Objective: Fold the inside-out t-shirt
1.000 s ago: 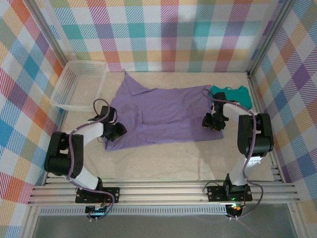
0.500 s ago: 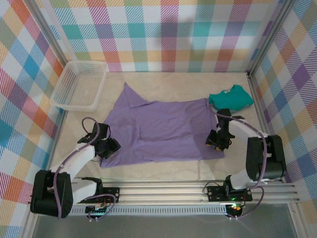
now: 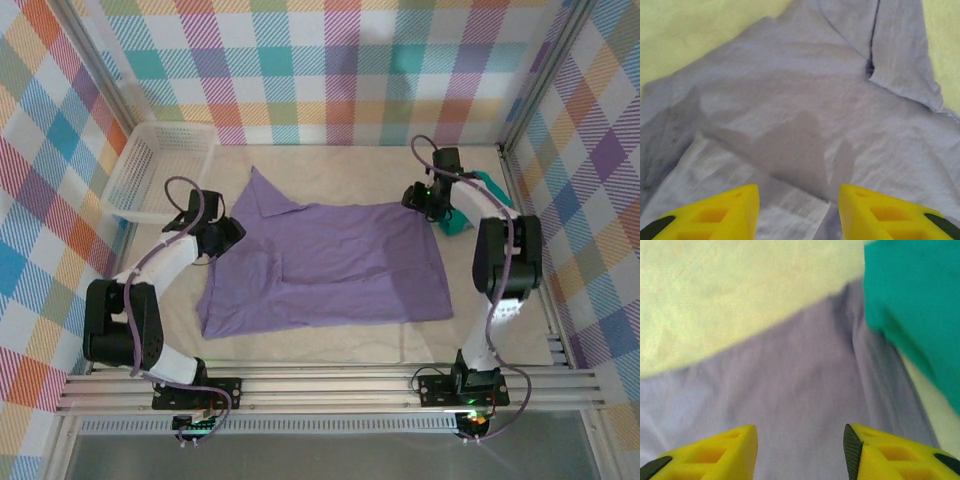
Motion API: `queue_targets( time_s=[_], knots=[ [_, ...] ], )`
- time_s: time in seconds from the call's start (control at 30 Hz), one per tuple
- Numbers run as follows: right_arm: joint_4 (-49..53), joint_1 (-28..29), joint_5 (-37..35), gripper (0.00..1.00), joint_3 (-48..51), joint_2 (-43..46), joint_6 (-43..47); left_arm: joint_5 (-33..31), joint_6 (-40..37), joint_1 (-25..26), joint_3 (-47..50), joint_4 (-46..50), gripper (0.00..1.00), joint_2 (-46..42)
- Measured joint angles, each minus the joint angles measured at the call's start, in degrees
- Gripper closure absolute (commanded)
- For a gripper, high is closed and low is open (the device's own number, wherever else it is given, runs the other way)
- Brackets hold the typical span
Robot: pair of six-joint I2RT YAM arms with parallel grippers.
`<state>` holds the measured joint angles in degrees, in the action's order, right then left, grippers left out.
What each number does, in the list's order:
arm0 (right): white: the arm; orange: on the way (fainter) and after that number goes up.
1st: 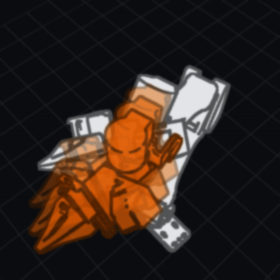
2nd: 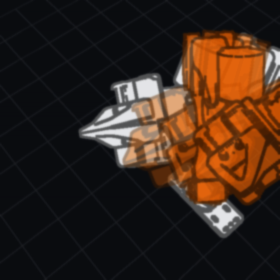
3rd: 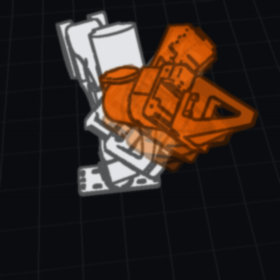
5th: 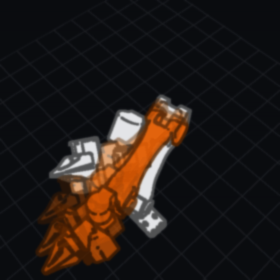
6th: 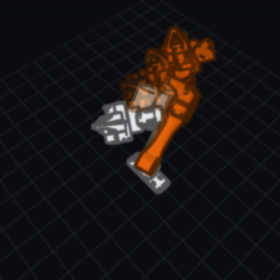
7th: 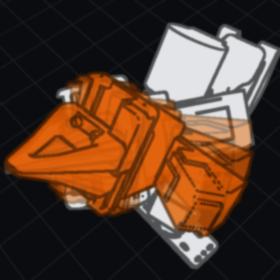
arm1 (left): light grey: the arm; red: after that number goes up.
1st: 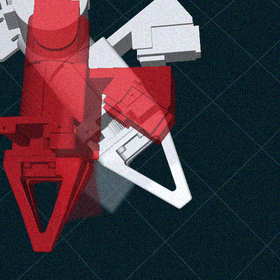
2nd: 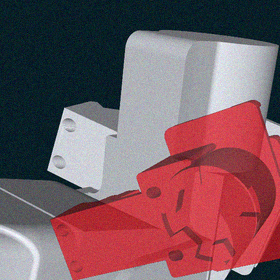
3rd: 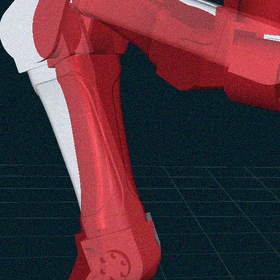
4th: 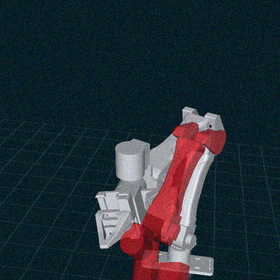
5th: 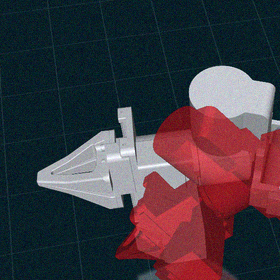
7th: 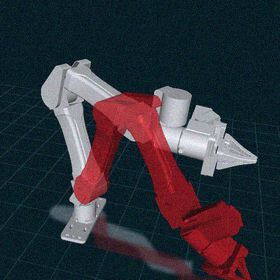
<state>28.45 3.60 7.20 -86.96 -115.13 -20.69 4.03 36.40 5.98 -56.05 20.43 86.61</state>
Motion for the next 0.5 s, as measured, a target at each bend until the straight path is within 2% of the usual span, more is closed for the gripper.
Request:
queue_targets(
  time_s=[0.23,0.37,0.5],
  knots=[
    [3.72,-4.26,1.42,0.50,-16.22,-15.61,0.46,1.49,-1.01,0.00,-4.33,-1.62,0.54,5.57],
    [5.99,-5.77,1.25,0.50,-21.55,-18.14,0.72,2.23,-1.49,0.00,-5.77,-2.45,0.53,7.15],
    [7.13,-6.25,2.54,0.52,-21.92,-18.23,1.36,2.40,-1.77,0.00,-5.95,-2.60,0.53,7.26]
  ],
)
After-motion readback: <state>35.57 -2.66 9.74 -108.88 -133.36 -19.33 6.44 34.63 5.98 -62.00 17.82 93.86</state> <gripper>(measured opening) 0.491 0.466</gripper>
